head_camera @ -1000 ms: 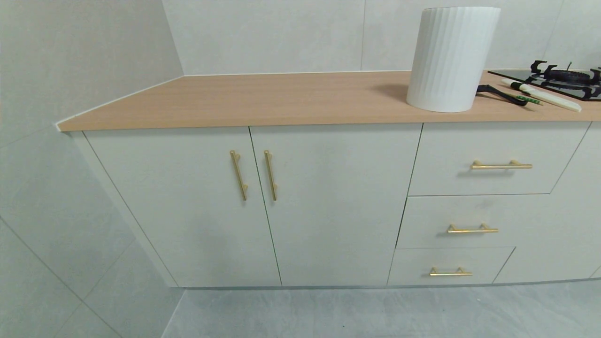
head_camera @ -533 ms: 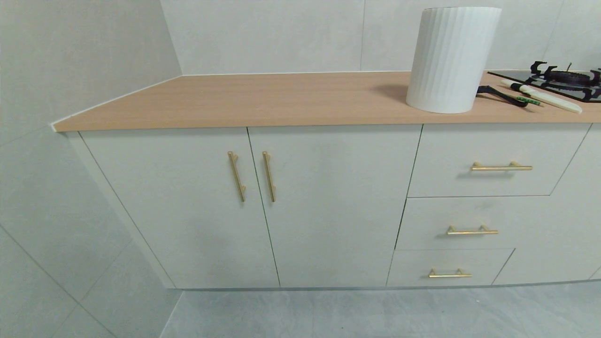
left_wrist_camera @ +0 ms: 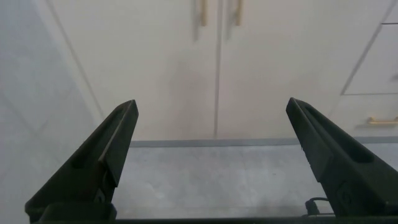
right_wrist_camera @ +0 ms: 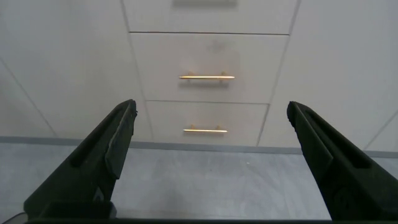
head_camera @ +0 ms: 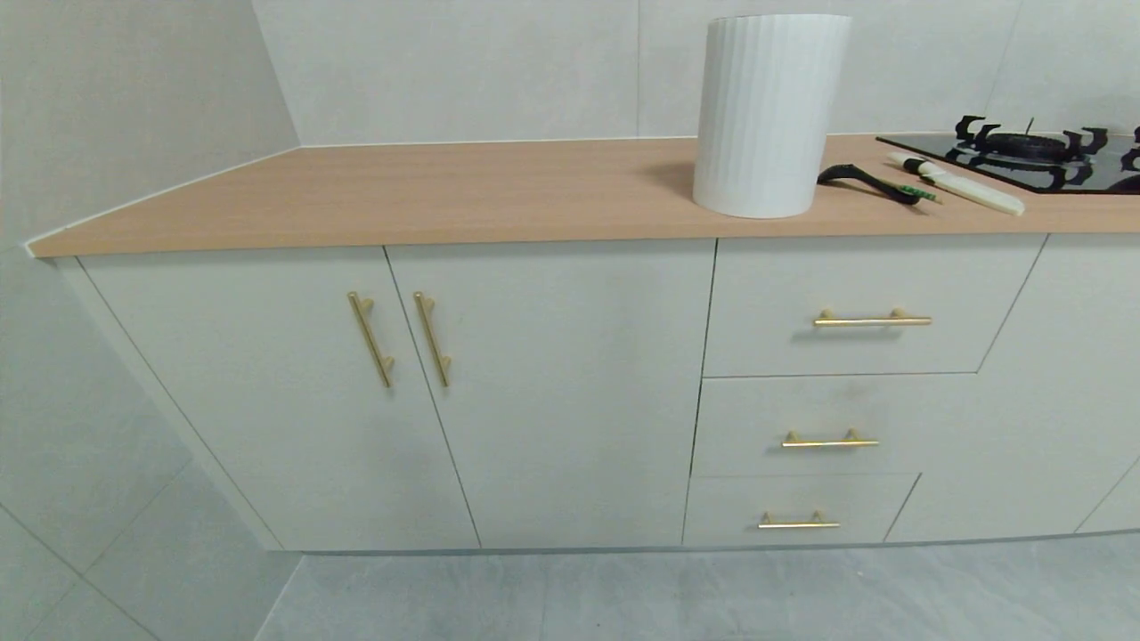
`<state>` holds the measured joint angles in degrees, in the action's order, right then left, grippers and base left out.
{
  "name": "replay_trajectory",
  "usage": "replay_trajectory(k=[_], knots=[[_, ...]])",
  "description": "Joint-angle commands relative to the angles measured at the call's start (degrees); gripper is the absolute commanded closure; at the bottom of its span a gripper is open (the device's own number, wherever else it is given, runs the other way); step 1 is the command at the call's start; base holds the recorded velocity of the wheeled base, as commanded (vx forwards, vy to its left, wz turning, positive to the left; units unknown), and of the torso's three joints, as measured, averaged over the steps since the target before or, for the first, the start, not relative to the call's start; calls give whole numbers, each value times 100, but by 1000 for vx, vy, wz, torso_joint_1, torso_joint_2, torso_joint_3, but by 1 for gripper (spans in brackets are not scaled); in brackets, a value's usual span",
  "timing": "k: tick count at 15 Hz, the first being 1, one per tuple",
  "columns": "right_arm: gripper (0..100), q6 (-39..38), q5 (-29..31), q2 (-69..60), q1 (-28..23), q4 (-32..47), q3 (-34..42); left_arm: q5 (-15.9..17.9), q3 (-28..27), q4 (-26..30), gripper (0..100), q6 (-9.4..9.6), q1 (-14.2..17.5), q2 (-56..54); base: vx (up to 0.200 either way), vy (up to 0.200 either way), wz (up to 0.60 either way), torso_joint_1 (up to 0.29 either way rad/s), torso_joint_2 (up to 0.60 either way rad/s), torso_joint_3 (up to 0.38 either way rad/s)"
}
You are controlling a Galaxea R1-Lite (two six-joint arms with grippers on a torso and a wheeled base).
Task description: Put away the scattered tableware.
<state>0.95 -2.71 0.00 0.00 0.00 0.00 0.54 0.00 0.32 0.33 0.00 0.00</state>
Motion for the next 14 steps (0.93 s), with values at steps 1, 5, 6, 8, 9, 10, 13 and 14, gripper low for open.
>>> replay_trajectory(k=[1,5,6,8,9,10,13,14], knots=[[0,2,-2,9,0,0,0,-1,0,-5,0,2,0,0,0,-200,0,2,7,-7],[0,-25,-2,9,0,0,0,-1,0,-5,0,-7,0,0,0,-50,0,2,1,-1],[0,-25,-2,9,0,0,0,-1,0,-5,0,-7,0,0,0,0,0,0,0,0],[0,-25,-2,9,0,0,0,-1,0,-5,0,-7,0,0,0,0,0,0,0,0],[0,-25,-2,9,0,0,0,-1,0,-5,0,2,0,0,0,0,0,0,0,0],[0,-25,-2,9,0,0,0,-1,0,-14,0,11,0,0,0,0,0,0,0,0],[0,-25,-2,9,0,0,0,-1,0,-5,0,2,0,0,67,0,0,1,-1,1],[0,-25,-2,9,0,0,0,-1,0,-14,0,2,0,0,200,0,0,2,2,12]])
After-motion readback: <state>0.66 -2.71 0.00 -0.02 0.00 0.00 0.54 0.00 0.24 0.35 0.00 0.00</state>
